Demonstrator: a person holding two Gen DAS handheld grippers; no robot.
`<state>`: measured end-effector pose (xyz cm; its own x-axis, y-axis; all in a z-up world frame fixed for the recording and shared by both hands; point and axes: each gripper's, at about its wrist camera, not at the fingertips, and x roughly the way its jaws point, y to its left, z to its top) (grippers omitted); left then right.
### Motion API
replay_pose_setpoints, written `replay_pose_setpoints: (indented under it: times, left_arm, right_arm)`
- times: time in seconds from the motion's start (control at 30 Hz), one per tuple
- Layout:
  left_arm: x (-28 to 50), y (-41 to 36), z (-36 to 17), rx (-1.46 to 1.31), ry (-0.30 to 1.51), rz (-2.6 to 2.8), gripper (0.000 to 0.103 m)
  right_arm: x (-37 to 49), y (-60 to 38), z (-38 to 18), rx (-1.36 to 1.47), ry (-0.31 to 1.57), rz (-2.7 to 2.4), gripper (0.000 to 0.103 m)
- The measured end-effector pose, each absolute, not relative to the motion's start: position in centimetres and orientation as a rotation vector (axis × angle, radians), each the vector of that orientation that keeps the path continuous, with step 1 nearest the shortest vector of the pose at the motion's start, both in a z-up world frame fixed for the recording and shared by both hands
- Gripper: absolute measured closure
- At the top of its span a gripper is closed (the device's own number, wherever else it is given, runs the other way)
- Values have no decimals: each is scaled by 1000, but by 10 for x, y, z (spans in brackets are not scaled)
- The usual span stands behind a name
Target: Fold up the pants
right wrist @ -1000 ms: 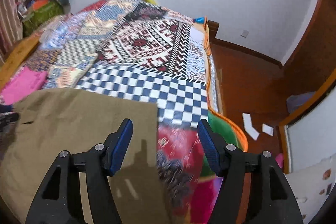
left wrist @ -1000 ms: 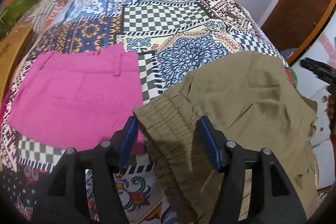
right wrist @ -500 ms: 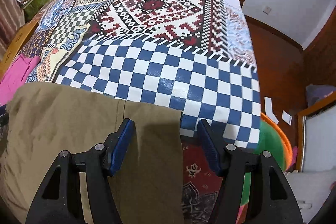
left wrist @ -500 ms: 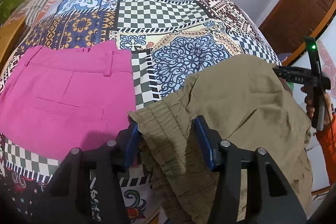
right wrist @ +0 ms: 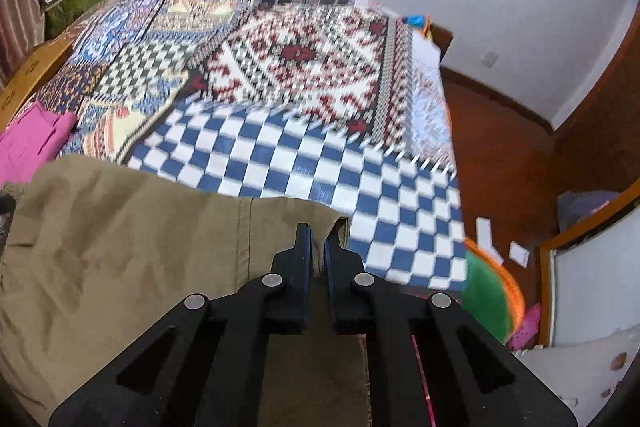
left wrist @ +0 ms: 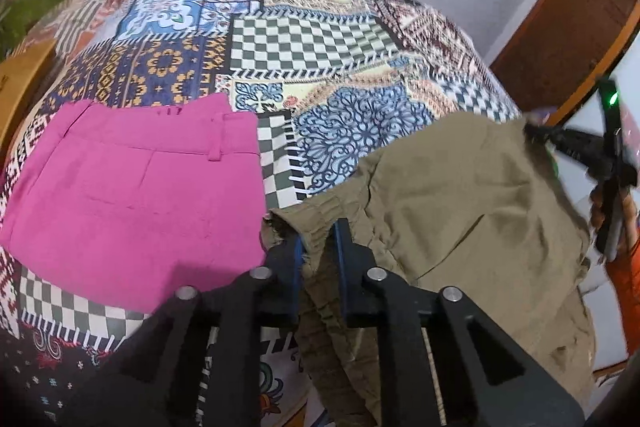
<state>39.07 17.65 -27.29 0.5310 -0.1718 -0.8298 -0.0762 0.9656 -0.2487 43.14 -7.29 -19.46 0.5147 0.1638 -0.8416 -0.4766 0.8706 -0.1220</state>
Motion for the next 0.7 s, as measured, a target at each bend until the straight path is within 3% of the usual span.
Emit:
replay_pose_setpoints:
  times: [0.17, 0.27, 0.37, 0.7]
  left_arm:
    - [401, 169, -280, -208, 1035, -48, 80]
    - [401, 172, -271, -215, 991, -34, 92]
    - [399, 174, -259, -216, 949, -39, 98]
    - [386, 165, -202, -125, 805, 12, 100]
  right_arm:
    - [440, -69, -164, -320, 875, 385, 98]
    - [439, -62, -153, -316, 835, 380, 98]
    - [436, -60, -146, -321, 811, 378, 98]
    - [430, -67, -110, -269, 719, 331, 99]
